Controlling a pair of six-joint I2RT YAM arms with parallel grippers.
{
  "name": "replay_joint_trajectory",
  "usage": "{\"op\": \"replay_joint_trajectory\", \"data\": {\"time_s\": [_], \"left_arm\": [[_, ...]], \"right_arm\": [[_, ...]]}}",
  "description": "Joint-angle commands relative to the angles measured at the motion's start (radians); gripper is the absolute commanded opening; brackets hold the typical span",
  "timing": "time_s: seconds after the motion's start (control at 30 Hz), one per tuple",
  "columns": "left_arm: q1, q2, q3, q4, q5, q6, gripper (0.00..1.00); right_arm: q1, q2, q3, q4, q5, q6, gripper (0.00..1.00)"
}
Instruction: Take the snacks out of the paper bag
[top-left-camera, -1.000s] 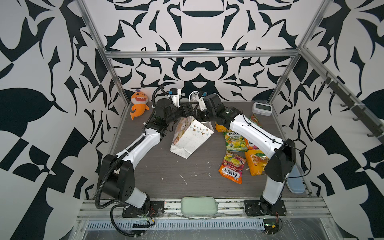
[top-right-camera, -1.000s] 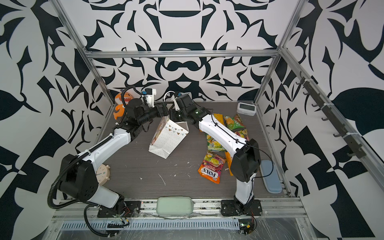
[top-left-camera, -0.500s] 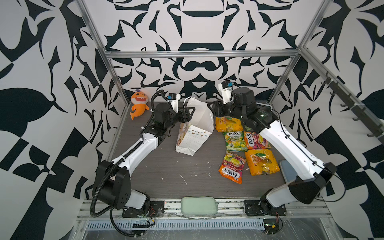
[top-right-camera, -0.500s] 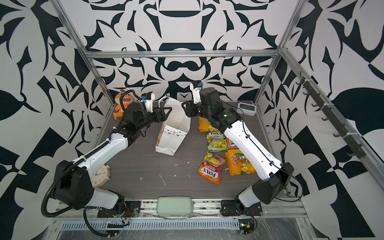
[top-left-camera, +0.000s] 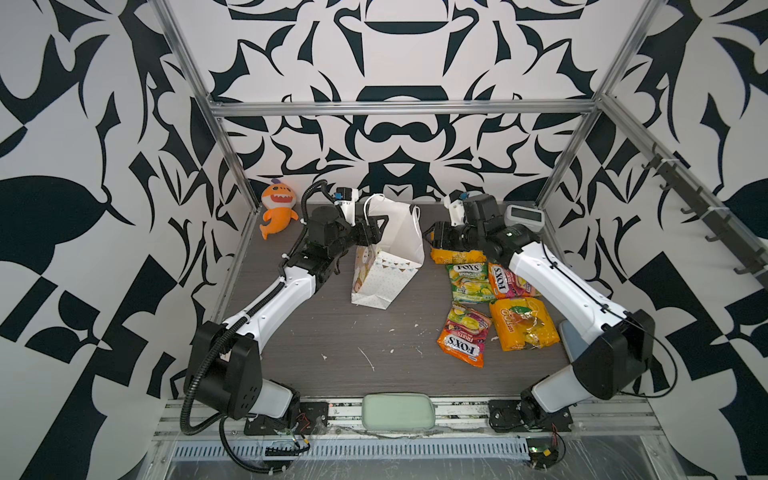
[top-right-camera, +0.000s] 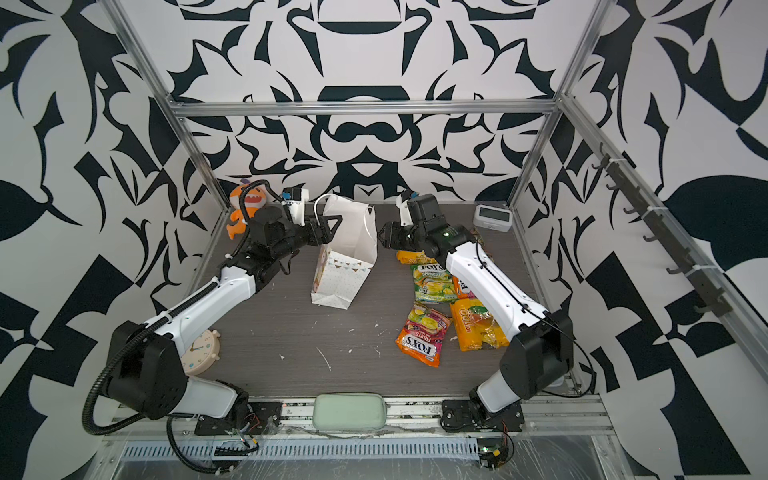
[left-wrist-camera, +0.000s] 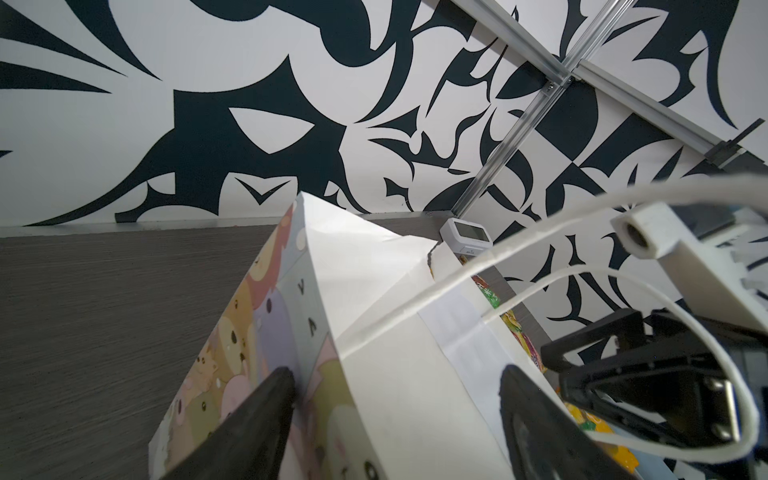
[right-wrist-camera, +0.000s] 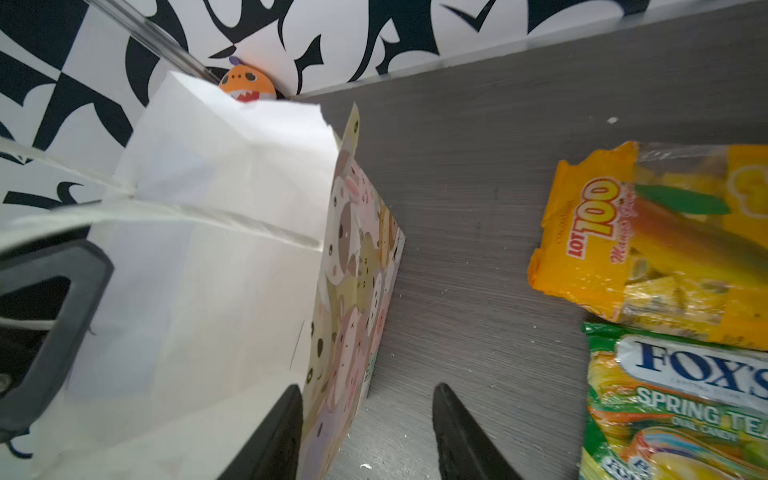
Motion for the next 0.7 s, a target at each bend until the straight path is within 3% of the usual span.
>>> {"op": "replay_joint_trajectory", "data": {"time_s": [0.0,0.23,0.47,0.53,0.67], "left_arm": [[0.005,-0.026,-0.009,0.008,-0.004,0.009,0.81],[0.005,-0.021,-0.014,0.014,0.002,-0.003,0.82],[0.004,-0.010,0.005,0.024,0.027,-0.015,0.84],[0.006,0.005,0.024,0.017,0.051,-0.015,0.92],[0.001,0.044,0.094,-0.054,0.086,0.001,0.97]], "right_arm": [[0.005,-0.017,0.017,0.090,-0.078,0.021,0.54],[0.007,0.037,0.046,0.084,-0.073,0.041,0.45],[0.025,0.106,0.093,0.058,-0.044,0.075,0.19],[0.041,0.117,0.114,0.055,-0.026,0.090,0.12],[0.069,0.147,0.169,0.011,0.016,0.120,0.00]]}}
